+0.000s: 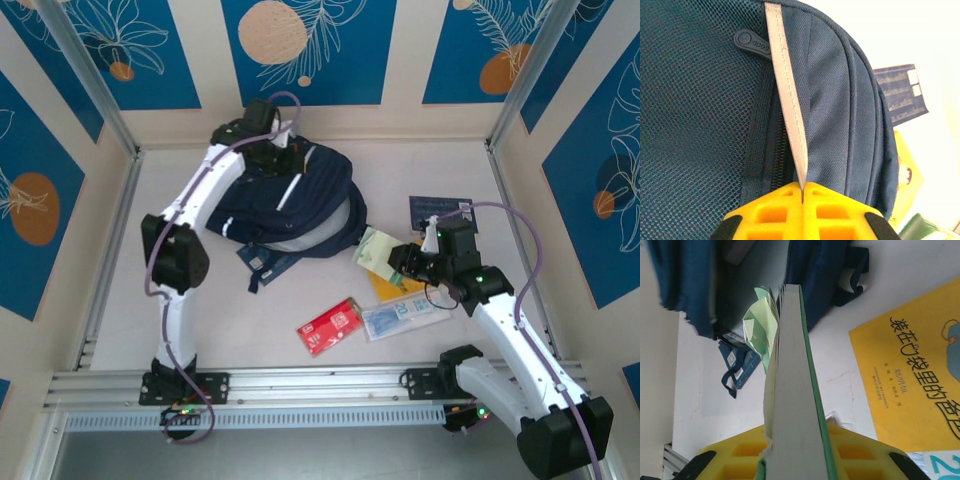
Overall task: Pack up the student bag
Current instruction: Open the student bag at the top-center of the table, then place the pencil case in the student bag.
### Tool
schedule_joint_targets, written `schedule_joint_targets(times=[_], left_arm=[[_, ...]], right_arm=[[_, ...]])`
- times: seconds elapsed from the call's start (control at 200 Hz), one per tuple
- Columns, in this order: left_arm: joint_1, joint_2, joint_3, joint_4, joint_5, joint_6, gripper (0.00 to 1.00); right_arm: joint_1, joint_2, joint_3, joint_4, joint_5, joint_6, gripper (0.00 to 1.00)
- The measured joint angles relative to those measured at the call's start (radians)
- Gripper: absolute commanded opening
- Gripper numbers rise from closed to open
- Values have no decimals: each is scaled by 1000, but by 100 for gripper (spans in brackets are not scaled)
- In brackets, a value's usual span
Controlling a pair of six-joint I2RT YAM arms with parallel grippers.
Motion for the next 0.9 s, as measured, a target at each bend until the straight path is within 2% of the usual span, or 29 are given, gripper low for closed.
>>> schedule_joint_targets(times=[0.175,0.395,0.665,0.9], left_arm=[[37,-121,-53,-3,0,-1,0],[47,-138,-78,-5,26,-17,0],[47,-155,-84,-5,50,-44,0],[47,-178,-84,-3,76,-61,0]], right_arm=[[3,75,0,118,-74,73,14],[45,229,20,288,-138,182,14],[107,512,129,557,-160,317,13],[148,823,266,818,-166,500,13]])
